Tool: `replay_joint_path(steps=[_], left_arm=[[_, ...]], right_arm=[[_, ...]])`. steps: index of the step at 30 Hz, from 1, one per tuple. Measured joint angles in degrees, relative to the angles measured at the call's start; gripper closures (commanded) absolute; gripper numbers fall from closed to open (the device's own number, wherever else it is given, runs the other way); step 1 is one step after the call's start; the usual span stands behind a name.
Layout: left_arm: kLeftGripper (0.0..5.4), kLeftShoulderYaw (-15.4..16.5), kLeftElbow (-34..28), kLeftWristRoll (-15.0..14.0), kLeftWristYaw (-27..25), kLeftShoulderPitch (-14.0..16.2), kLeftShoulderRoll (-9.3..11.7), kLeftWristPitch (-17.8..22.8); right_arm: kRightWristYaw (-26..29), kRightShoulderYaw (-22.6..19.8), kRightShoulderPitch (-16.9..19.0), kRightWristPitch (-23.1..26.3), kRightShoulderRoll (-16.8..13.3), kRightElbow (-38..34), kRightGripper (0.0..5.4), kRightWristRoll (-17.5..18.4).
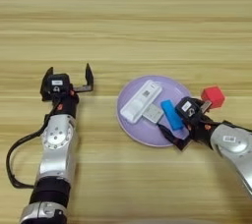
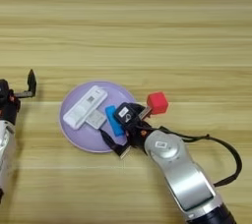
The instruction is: Move the objects on the table
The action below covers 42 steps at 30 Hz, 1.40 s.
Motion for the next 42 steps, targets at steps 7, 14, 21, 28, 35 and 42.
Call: replay_joint_path(steps=[7,14,21,28,35,42], left_arm=[[0.02,-0.2,-0.37,0.12,0.6,0.11,-0.26,0.03],[0.02,-1.06,-1.5,0.56,1.17,0.62,-1.12,0.46],[0.02,-1.38,-2.29,1.15,1.81,1.3,-1.84,1.06],[0.02,-1.66,-2.77,1.22,2.16,1.53,-2.14,1.13],[0.02,-1.83,-2.95,1.25,2.32,1.65,-2.27,1.17],[0.0,-2.04,-3.21,1.27,2.52,1.92,-2.29,1.22]], right_arm=[[1.8,0.94,-2.21,3.61,-2.15,-0.92,0.0,0.46],[3.02,2.63,-4.32,6.0,-3.83,-1.54,0.0,0.33],[4.63,2.77,-5.4,8.53,-4.79,-2.02,0.0,0.85],[6.31,1.43,-7.34,9.31,-4.78,1.45,0.0,3.15],[7.1,0.82,-8.77,9.28,-4.53,3.9,0.0,5.02],[7.36,1.48,-9.3,9.08,-4.55,4.67,0.17,5.29]])
